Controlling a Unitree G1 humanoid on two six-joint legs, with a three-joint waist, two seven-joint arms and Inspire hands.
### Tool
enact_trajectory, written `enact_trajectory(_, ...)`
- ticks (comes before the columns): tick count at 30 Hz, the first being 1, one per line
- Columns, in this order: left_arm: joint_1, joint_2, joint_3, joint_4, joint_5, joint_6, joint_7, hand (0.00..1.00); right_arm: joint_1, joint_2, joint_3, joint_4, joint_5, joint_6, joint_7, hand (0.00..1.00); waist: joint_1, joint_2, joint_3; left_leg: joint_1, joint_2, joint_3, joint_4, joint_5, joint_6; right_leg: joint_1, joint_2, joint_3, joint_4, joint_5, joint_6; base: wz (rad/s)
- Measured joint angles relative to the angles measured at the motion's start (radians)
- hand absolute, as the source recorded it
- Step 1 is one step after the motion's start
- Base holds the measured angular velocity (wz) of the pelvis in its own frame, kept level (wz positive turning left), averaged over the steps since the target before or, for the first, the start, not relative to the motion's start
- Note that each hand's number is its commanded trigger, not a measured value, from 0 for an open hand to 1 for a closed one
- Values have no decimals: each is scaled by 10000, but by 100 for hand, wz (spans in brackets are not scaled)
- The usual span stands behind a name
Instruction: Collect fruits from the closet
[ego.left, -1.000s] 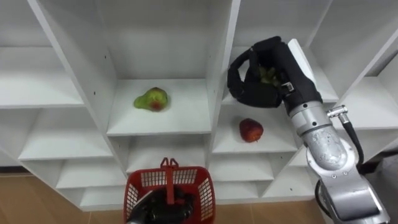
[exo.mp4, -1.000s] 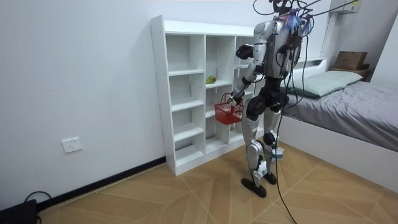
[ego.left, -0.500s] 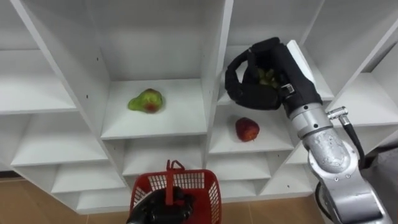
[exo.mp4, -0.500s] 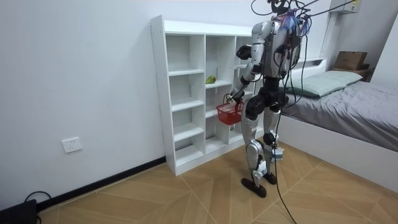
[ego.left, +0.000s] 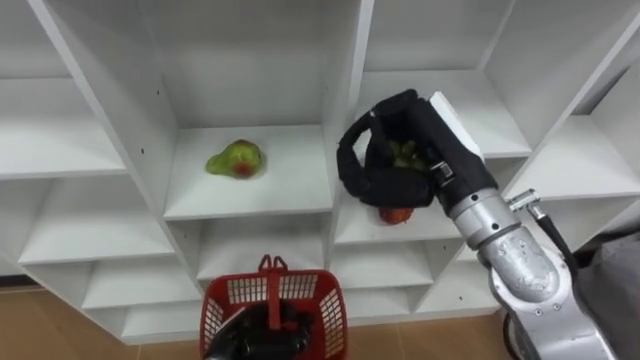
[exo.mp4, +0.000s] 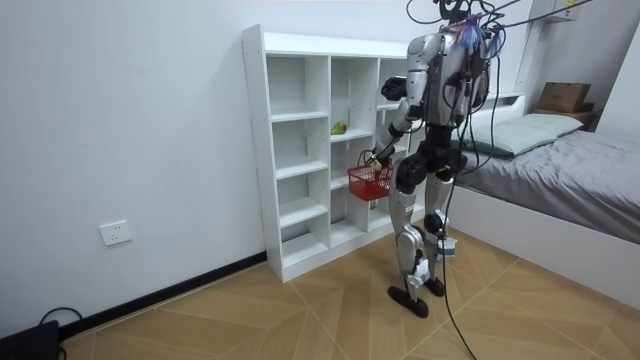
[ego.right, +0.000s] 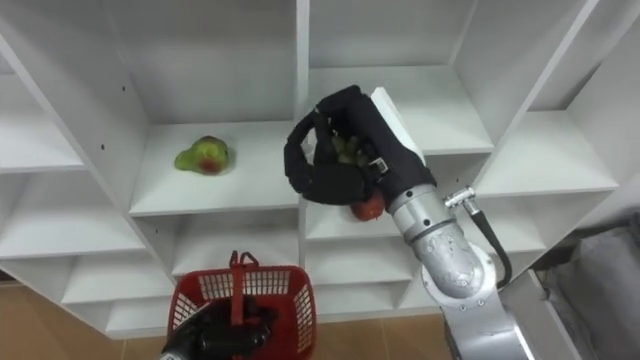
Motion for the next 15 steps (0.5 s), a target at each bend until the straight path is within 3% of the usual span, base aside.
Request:
enact_trajectory(6, 1, 18, 30, -215, 12, 25, -23, 100, 573, 3, -1, -4, -3, 21, 543, 100, 236, 64, -16, -31, 33, 37, -66, -15, 16, -141, 73, 154, 168, 21, -23, -5)
enact_trajectory(15, 0, -14, 71, -283, 10, 23, -139, 100, 706, 21, 161, 20, -5, 177, 975, 100, 268, 48, 4, -87, 27, 37, -56, -14, 15, -219, 91, 241, 127, 13, -32, 0)
